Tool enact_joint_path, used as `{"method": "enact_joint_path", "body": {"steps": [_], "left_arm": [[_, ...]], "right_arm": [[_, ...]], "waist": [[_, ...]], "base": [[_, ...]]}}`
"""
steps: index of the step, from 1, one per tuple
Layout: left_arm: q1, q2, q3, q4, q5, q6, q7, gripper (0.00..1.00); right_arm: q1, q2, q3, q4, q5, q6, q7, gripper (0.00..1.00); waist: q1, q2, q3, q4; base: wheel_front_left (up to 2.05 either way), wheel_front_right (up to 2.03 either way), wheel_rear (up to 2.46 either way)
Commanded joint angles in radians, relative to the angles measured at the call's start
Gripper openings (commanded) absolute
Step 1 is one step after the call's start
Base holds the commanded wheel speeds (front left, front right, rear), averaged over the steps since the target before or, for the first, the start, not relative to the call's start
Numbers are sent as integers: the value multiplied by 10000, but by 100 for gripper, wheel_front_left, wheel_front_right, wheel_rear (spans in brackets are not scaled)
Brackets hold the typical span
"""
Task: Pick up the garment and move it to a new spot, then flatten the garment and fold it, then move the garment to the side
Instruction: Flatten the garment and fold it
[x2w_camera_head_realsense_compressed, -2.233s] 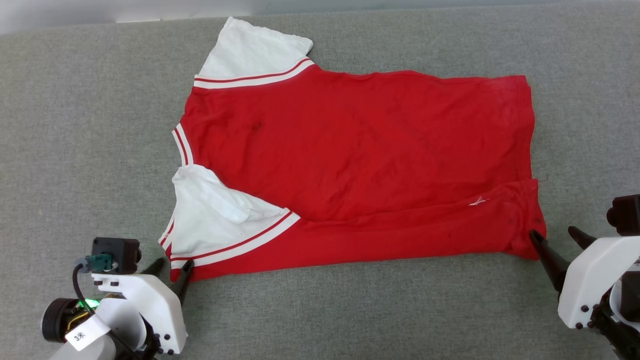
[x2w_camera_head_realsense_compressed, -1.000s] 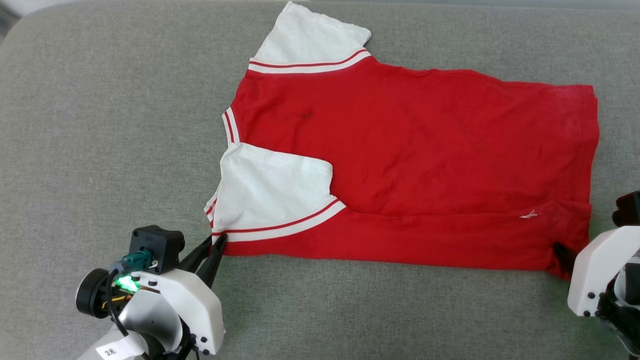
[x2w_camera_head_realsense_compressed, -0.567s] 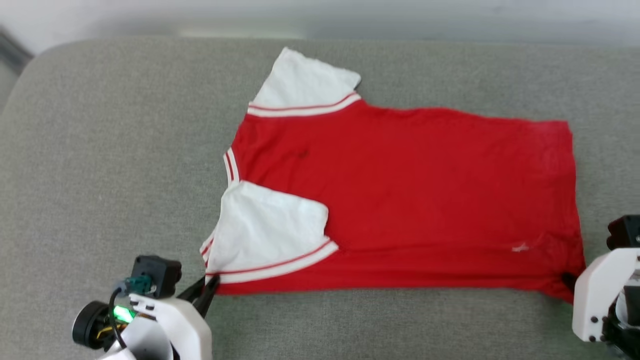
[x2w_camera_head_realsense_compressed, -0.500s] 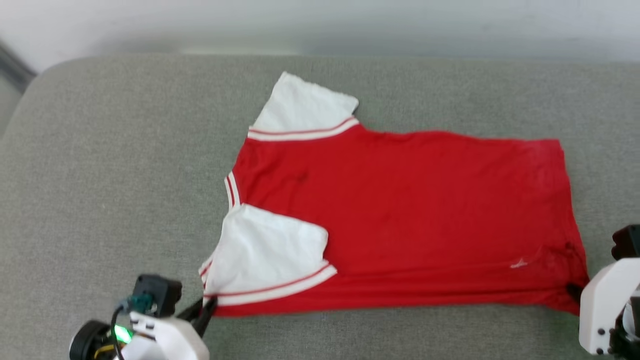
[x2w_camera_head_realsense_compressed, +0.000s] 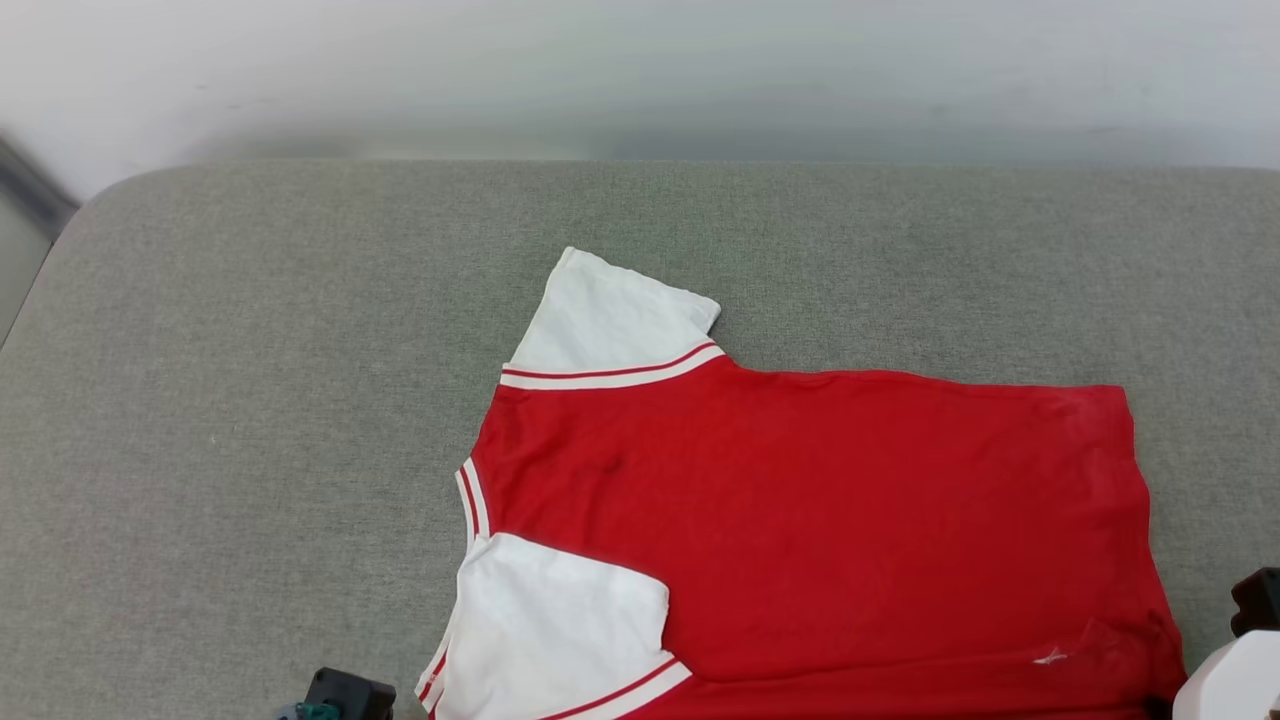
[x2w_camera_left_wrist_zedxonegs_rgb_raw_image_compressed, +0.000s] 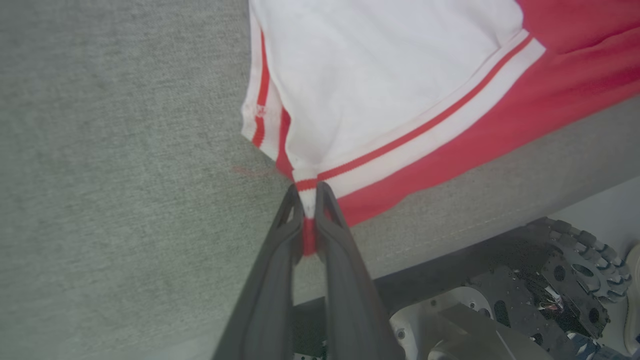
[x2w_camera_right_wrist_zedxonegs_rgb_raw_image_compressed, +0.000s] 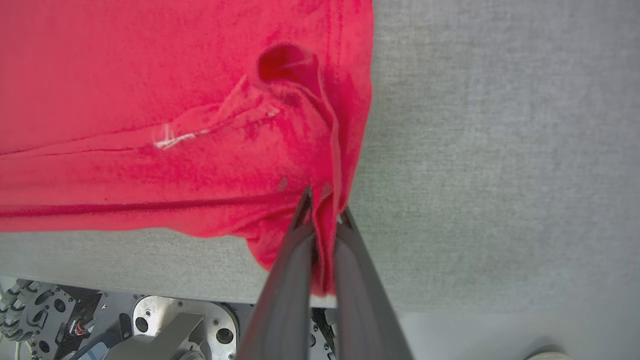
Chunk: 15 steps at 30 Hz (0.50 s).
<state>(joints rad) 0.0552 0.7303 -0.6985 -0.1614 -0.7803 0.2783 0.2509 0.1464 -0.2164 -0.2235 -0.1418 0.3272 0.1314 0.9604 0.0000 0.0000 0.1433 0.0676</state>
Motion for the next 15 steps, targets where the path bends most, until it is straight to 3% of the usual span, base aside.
{"method": "enact_joint_path", "body": {"steps": [1, 5, 6, 7, 8, 15], "left_arm": [[-33, -32, 9, 85, -3, -31, -52, 0], [-237, -220, -70, 541, 33, -221, -186, 0], [-267, -255, -96, 634, 55, -265, -204, 18], [-310, -290, -134, 736, 73, -306, -205, 74], [-358, -328, -142, 810, 73, -347, -245, 100], [-730, -577, 179, 973, 384, -460, -1320, 100]], "right_arm": [[149, 21, -52, 59, -11, -14, 10, 0], [203, -9, 38, 422, -23, -14, -103, 0], [191, -33, 62, 515, -47, -14, -166, 0], [147, -107, 138, 561, -99, -14, -274, 46], [93, -96, 122, 664, -100, -14, -376, 100], [-432, -294, 263, 571, 116, -11, -1321, 100]], "waist": [[0, 0, 18, -1], [0, 0, 85, 4], [0, 0, 96, 6], [0, 0, 101, 7], [0, 0, 97, 2], [0, 0, -130, -62]], "base": [[0, 0, 0], [0, 0, 0], [0, 0, 0], [0, 0, 0], [0, 0, 0], [0, 0, 0]]}}
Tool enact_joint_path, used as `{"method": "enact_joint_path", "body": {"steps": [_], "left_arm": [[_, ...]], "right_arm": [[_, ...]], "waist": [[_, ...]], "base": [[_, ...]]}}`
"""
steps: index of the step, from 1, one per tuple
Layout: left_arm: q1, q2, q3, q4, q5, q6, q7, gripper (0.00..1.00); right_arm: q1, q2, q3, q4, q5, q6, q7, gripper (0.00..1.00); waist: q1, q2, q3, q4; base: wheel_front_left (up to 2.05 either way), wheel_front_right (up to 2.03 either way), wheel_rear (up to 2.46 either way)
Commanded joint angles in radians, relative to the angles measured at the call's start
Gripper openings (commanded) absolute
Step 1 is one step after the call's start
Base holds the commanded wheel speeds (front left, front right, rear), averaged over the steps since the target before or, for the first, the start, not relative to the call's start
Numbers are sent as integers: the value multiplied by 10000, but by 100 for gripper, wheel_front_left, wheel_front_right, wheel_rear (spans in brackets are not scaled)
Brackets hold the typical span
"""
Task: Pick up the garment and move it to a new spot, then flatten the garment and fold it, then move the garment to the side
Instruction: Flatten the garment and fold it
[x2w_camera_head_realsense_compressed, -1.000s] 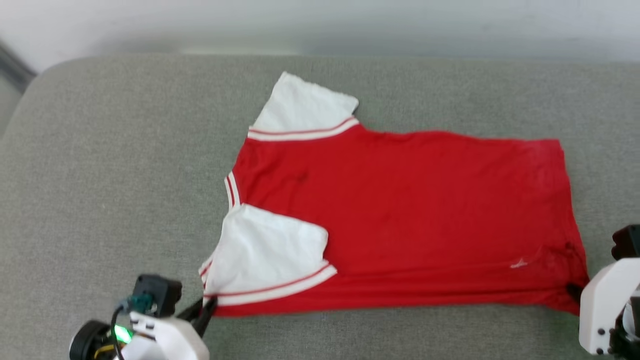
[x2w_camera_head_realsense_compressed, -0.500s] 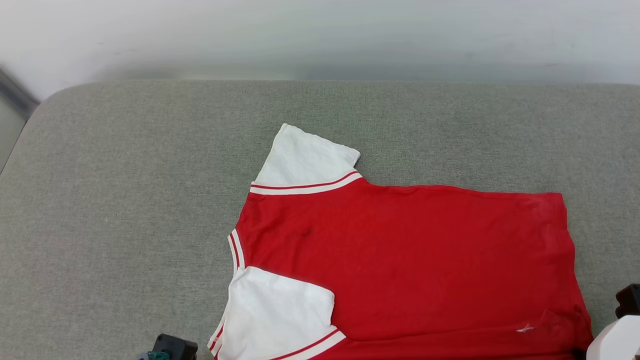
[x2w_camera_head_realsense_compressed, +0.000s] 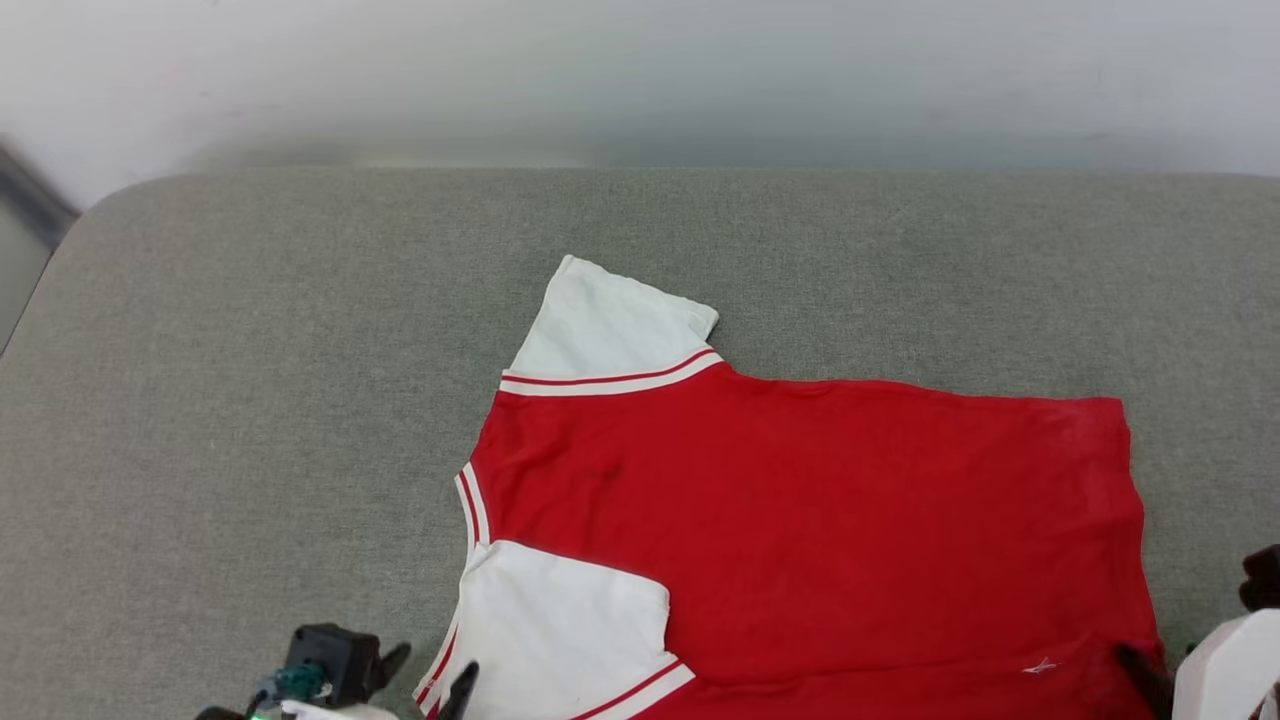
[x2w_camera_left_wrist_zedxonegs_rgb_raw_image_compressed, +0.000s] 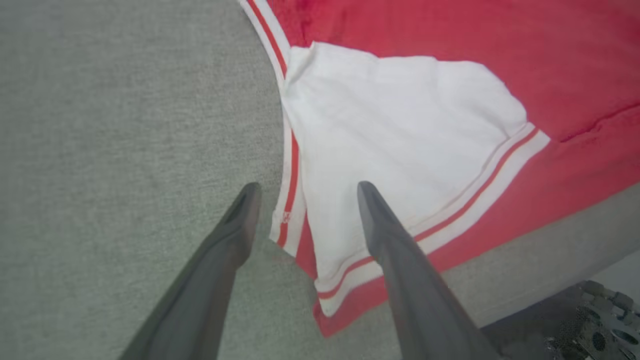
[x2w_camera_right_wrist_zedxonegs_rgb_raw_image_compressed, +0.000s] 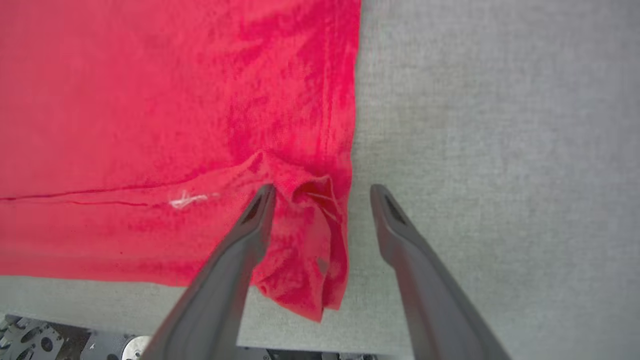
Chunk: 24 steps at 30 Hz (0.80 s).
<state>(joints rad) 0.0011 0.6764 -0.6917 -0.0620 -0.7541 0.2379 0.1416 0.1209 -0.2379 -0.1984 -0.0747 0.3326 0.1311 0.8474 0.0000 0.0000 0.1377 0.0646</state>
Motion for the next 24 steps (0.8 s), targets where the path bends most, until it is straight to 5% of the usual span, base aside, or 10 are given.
{"method": "enact_joint_path", "body": {"steps": [1, 11, 16, 24], "left_arm": [[-289, -90, 221, -37, 190, -38, -507, 100], [-933, -544, 1307, -185, 1140, 86, -3687, 100], [-776, -1062, 2011, -387, 1502, 204, -4052, 100], [-345, -2168, 3552, -823, 2444, -499, -4086, 100]], "right_arm": [[-291, -107, -9, -183, 133, -7, -425, 100], [-991, 23, 276, -860, 564, -6, -3547, 100], [-1038, 125, 511, -1087, 642, -7, -5492, 100], [-921, 381, 1041, -1182, 531, -6, -7612, 100]], "waist": [[0, 0, -121, -48], [0, 0, -533, -340], [0, 0, -563, -452], [0, 0, -399, -640]], "base": [[0, 0, 0], [0, 0, 0], [0, 0, 0], [0, 0, 0]]}}
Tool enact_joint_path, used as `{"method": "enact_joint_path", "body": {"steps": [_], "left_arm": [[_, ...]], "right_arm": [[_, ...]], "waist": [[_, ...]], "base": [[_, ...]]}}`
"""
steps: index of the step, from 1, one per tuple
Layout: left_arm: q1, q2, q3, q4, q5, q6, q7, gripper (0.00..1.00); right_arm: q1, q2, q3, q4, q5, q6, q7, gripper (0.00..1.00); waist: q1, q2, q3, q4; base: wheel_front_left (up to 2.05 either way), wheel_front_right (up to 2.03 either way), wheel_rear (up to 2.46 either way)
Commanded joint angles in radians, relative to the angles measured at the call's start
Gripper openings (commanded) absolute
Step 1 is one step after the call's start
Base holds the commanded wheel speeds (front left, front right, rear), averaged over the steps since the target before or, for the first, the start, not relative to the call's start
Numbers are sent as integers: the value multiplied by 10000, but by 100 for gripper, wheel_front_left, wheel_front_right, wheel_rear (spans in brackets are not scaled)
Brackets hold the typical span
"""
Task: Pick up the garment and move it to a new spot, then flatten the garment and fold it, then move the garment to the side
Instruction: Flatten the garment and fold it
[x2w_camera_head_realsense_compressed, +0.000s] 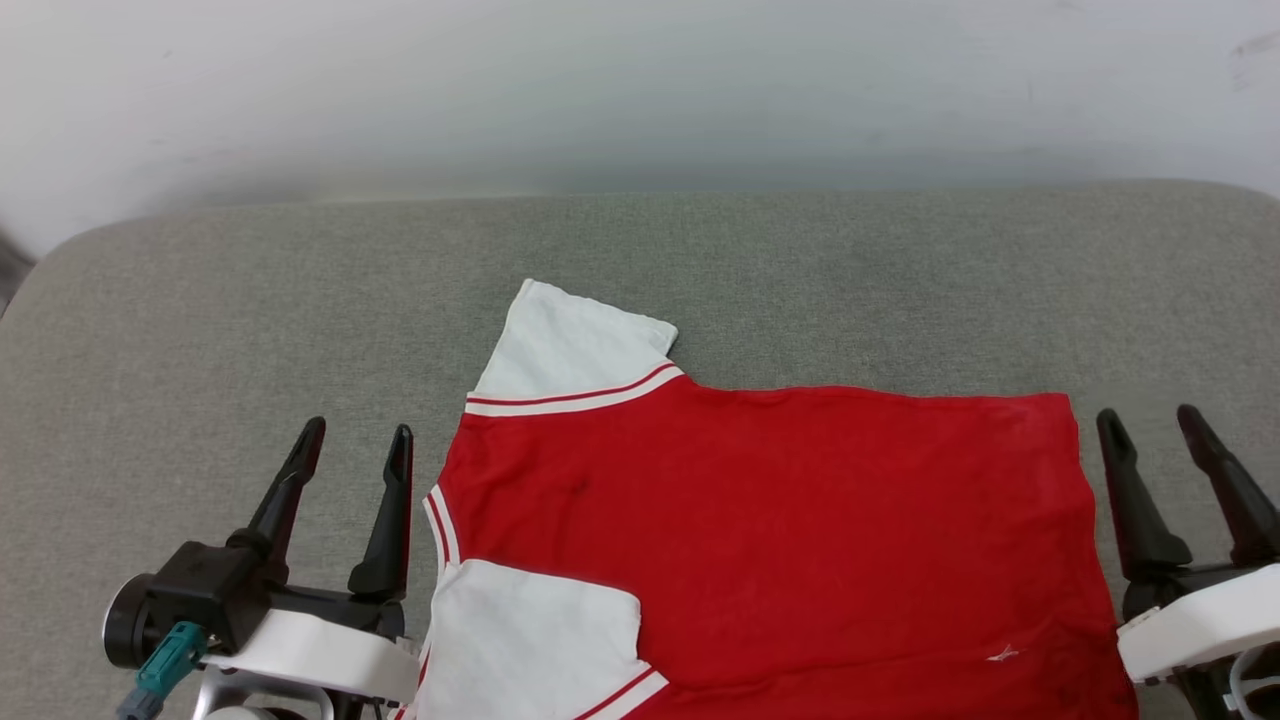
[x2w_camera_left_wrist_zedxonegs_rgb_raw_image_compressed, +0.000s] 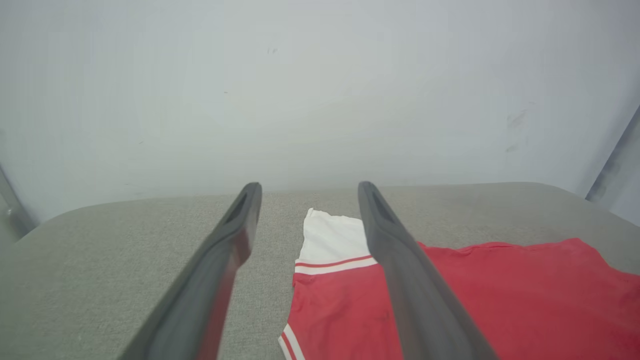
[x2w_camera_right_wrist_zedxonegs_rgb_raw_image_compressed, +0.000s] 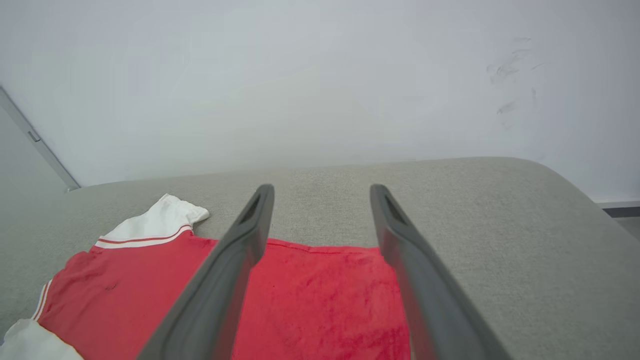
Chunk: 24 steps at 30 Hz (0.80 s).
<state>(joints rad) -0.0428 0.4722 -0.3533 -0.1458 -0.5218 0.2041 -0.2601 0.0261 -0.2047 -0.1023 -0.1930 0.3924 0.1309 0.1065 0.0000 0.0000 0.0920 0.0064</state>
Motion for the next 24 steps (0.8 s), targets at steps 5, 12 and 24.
{"method": "enact_joint_path", "body": {"steps": [5, 12, 24], "left_arm": [[-9, -484, 677, 205, 533, -789, -69, 100], [-1475, 58, 772, 615, 537, -1867, 510, 100], [-6308, 2114, -10, 1991, -1421, -3282, 6343, 100]], "right_arm": [[-205, 116, 252, 145, -110, -4, -682, 100], [-659, 179, 355, -71, -279, -4, -854, 100], [-1569, 686, 602, 297, -391, -4, -1231, 100]], "waist": [[0, 0, 359, -259], [0, 0, 1421, -774], [0, 0, 3353, -1972]], "base": [[0, 0, 0], [0, 0, 0], [0, 0, 0]]}}
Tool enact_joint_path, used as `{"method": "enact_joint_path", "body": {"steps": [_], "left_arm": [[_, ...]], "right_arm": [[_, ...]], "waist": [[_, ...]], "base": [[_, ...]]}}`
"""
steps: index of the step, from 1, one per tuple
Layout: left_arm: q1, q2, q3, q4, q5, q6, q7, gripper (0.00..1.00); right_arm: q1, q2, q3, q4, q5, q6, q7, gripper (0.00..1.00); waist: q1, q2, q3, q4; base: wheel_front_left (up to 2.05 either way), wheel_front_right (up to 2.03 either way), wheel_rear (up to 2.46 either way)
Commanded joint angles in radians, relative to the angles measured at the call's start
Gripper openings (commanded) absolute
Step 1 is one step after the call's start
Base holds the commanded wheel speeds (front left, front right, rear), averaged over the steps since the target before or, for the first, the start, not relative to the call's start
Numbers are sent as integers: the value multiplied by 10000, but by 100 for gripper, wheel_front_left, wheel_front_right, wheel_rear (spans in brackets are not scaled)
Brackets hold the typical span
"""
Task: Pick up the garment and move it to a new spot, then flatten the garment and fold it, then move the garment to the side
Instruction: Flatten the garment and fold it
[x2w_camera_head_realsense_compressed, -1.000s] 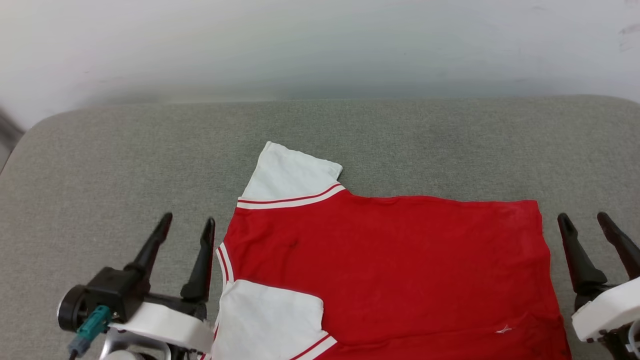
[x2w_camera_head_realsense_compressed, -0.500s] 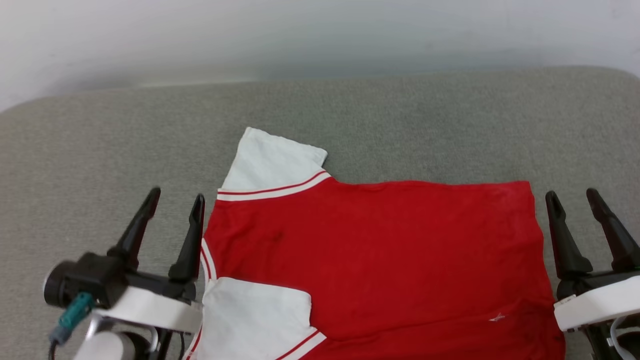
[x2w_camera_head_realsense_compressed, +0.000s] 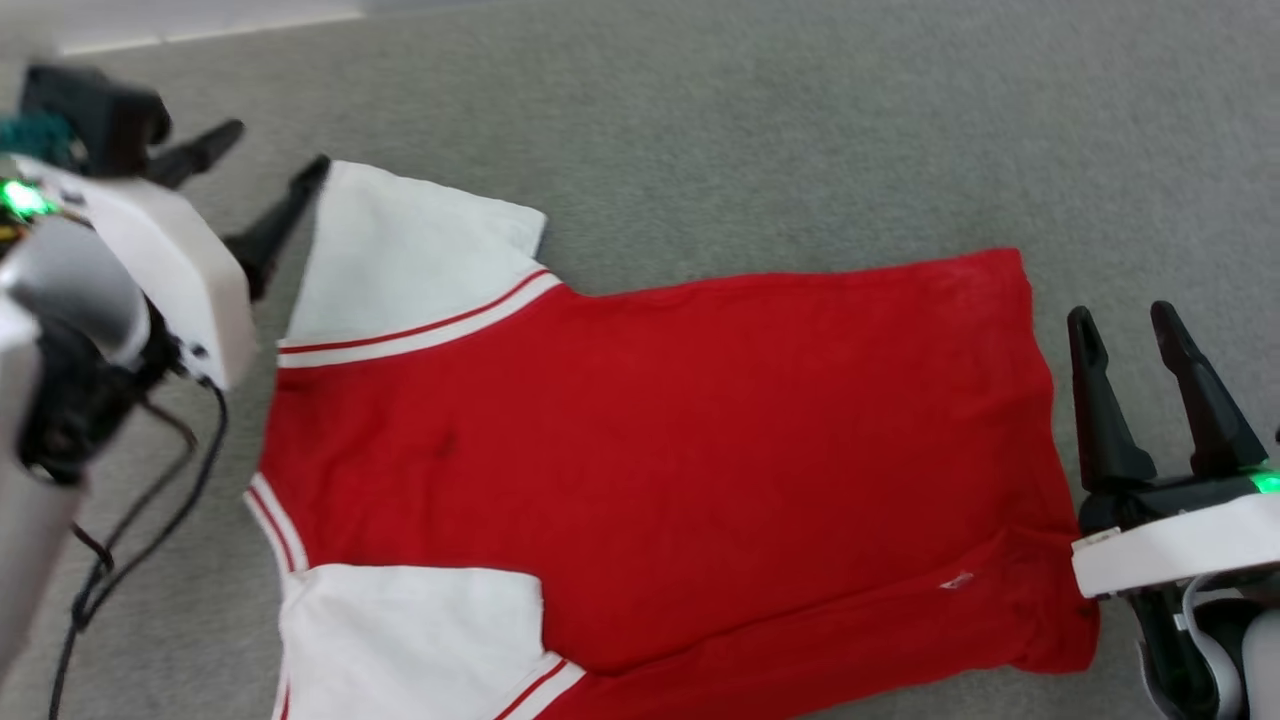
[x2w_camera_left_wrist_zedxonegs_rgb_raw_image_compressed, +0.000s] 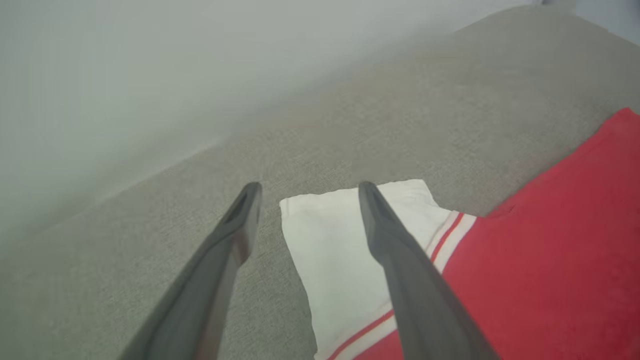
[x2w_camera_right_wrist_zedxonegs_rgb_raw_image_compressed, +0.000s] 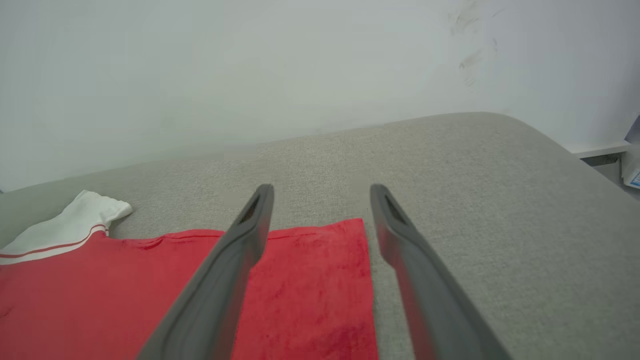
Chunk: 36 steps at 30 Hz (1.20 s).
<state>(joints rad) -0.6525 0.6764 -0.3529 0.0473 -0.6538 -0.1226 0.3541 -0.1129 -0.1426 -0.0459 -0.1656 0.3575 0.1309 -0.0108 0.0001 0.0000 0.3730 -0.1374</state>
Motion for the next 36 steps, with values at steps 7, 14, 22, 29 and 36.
{"method": "enact_joint_path", "body": {"steps": [7, 14, 22, 29, 36], "left_arm": [[-2303, 1221, -634, 810, -1719, -72, 4178, 100], [-3515, 1901, -827, 1471, -2331, 37, 6586, 100], [-3648, 2174, -980, 1888, -2285, 583, 7556, 100], [-3143, 2063, -1203, 1862, -2513, 724, 7939, 0], [-3334, 1898, -1159, 1999, -1798, 407, 6229, 0]], "right_arm": [[-588, 315, 426, 557, 94, -4, -665, 100], [-835, 495, 840, 1103, 209, -4, -1120, 100], [-1050, 604, 1124, 1523, 330, -4, -1513, 100], [-1167, 562, 1171, 1743, 286, -4, -1592, 100], [-1112, 277, 993, 1654, 258, -4, -1116, 100]], "waist": [[-1, 0, 1355, -1240], [-1, 0, 1954, -1809], [-1, 0, 2338, -2171], [-1, 0, 2333, -2164], [-1, 0, 1754, -1811]], "base": [[0, 0, 0], [0, 0, 0], [0, 0, 0], [0, 0, 0], [0, 0, 0]]}}
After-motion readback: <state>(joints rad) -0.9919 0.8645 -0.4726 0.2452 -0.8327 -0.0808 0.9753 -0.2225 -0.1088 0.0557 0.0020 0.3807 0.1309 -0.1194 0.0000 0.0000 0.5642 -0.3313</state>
